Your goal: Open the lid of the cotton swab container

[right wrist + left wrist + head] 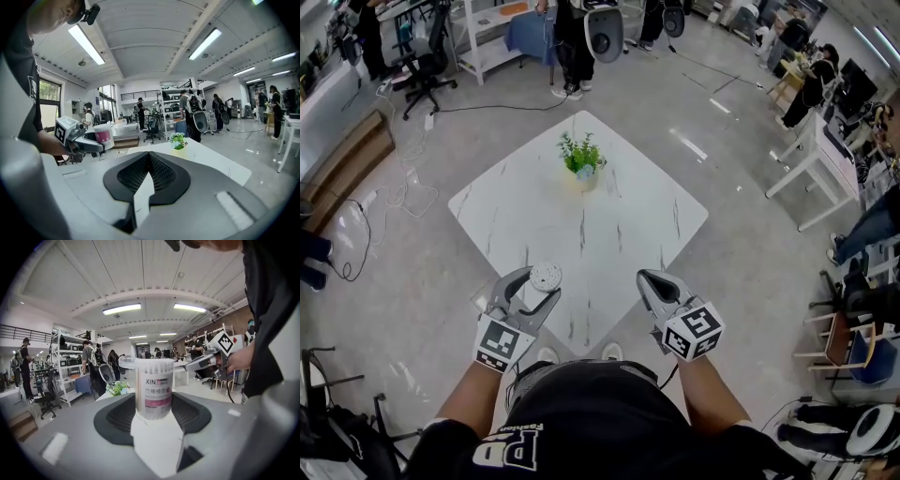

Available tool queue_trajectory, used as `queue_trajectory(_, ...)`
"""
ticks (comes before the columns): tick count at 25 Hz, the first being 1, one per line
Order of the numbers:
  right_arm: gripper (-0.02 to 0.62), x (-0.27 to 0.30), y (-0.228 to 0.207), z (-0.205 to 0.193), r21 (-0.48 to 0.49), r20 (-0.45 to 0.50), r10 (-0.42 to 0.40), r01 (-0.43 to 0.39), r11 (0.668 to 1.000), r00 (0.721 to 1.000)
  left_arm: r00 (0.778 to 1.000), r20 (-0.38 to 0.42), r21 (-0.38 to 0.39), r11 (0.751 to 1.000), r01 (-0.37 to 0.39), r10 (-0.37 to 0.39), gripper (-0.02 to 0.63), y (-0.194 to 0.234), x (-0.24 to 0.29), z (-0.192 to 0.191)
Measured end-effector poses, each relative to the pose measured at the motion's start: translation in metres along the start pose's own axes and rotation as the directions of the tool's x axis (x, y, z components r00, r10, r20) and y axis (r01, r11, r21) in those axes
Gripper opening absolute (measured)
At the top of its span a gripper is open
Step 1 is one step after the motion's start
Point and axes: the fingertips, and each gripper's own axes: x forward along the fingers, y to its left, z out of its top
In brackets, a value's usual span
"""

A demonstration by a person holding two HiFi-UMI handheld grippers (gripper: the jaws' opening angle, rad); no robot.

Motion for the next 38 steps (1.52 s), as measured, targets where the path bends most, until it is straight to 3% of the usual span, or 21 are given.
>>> queue_trajectory(8,0.0,-0.008,-0.01,-0.016,-0.007,-0.023,-0.031,0.031,1.0,0.999,1.0,-0.005,-0.005,1.0,-0.011,0.011,0.29,0.003,-0.003,-0.005)
queue_trajectory(17,0.0,-0.009,-0.01,-0.021,0.023,-0.02,-0.021,0.022,1.0,1.0,1.0,0.006,-0.036,0.999,-0.009,0.01,0.29,0.002,-0.003,-0.003)
queue_trajectory(38,0.0,-0.008,-0.004,-0.022,0.031,-0.018,-0.007,0.008,0.999,1.0,1.0,0.012,-0.025,1.0,-0.003,0.003,0.29,-0.003,-0.005,0.001)
